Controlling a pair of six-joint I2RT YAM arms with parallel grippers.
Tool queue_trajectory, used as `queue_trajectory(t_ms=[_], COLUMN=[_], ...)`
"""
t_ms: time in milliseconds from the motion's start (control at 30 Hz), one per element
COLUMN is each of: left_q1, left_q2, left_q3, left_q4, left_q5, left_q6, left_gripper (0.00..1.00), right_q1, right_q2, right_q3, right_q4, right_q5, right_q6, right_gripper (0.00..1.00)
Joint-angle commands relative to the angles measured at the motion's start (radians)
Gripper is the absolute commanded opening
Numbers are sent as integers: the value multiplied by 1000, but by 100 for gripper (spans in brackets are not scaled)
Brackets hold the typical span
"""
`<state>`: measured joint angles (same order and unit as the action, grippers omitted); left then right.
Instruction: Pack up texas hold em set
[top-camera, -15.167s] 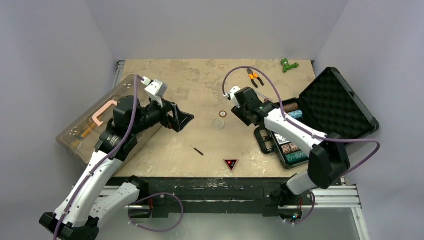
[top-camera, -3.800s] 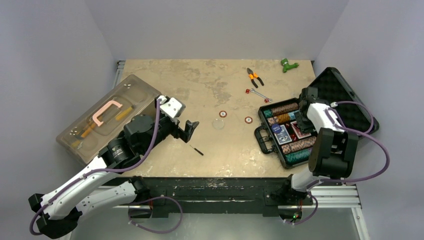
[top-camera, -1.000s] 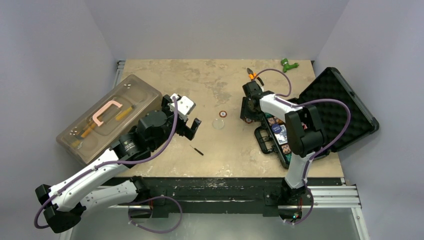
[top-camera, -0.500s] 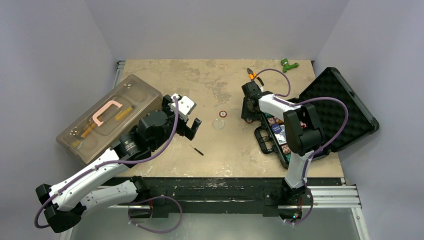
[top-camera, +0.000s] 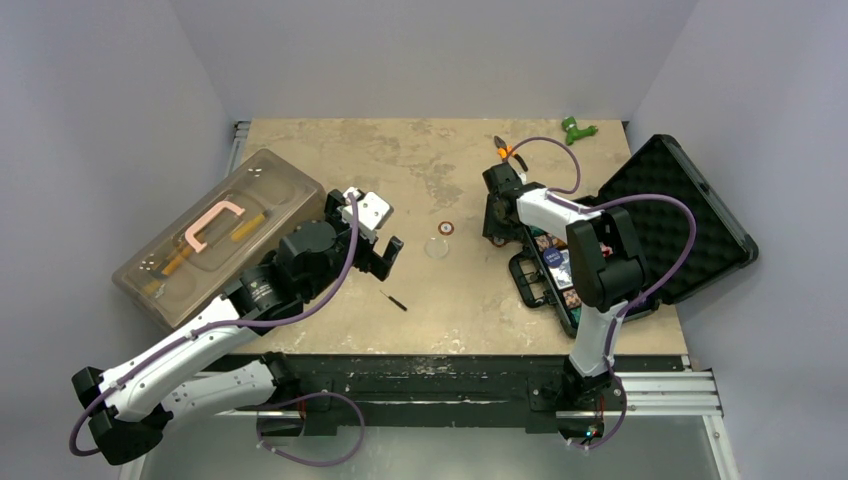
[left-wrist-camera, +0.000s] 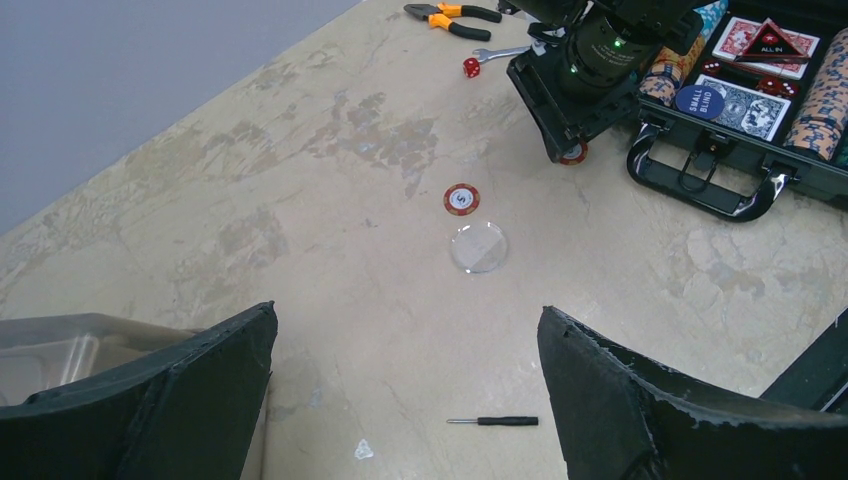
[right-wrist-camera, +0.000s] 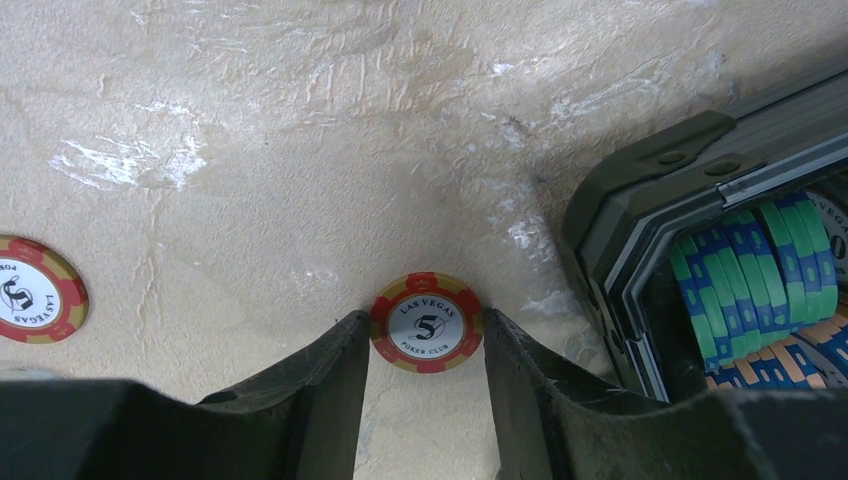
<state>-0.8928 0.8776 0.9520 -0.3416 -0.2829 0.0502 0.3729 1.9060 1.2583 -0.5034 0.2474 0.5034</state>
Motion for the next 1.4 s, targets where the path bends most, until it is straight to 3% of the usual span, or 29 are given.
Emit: queue_trajectory(t_ms=[0,667,1133,1367], left_q1=[-6,-7,13,143], left_q2=[0,44,172,217], left_q3=[34,31,84,102], left_q4=[15,17,19,-5], left_q5=[15,40,143,272], left_q6=[19,-42,-334,-507], left_gripper=[99,99,100,100], right_q1=[1,1,1,2], right_q2=[6,-85,-134,-136], right_q3=[-8,-62,-109,-97], right_q4=[3,47,128,147], right_q5=[11,-25,-79,-103], right_q6=[-5,-29,-101,-121], right_gripper=[43,36,35,35])
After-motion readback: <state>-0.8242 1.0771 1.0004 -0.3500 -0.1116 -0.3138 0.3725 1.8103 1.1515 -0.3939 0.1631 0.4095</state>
